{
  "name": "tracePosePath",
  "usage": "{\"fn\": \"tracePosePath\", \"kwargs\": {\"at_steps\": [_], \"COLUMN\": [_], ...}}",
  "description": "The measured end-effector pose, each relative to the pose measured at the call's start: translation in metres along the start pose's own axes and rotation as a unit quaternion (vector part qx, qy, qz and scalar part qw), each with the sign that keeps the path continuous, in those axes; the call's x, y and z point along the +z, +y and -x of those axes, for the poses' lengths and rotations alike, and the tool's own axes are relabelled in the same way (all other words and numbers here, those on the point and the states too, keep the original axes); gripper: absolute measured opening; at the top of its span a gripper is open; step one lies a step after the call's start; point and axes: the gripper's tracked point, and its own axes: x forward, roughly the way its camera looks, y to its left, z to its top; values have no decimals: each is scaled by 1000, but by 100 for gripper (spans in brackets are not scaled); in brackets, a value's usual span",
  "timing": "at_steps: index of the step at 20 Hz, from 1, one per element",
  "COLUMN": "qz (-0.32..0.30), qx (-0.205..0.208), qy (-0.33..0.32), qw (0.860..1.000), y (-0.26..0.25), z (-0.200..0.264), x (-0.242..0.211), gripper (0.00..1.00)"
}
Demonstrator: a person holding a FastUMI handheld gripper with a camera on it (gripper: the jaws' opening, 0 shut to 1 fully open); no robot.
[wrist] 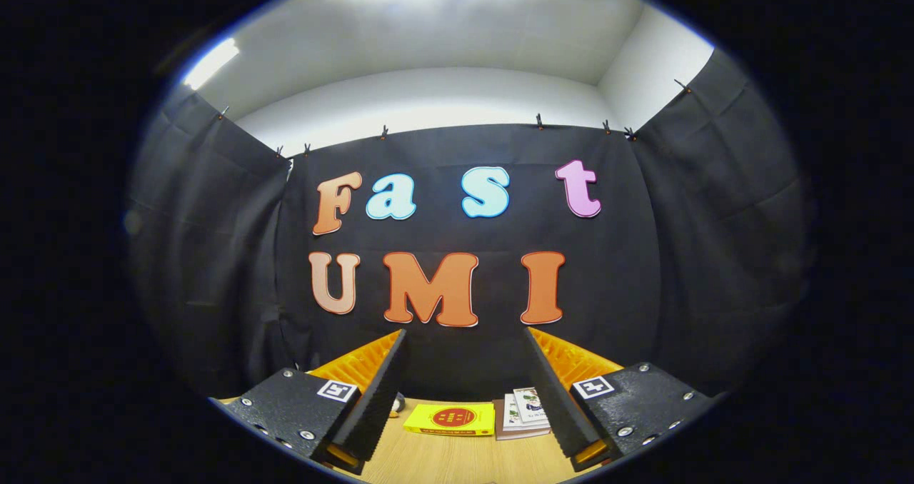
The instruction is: Open the storage box then place both shoes into the box .Put the left shoe in first, then the right shoe, with the right side of both shoes facing outward in a uniform manner.
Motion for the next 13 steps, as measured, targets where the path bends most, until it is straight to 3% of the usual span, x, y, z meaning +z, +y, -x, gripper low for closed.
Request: {"fn": "tracePosePath", "kwargs": {"at_steps": [13], "qz": [6], "qx": [7], "qy": [12], "qw": [1000], "y": [12], "z": [10], "x": [7], "gripper": [95]}}
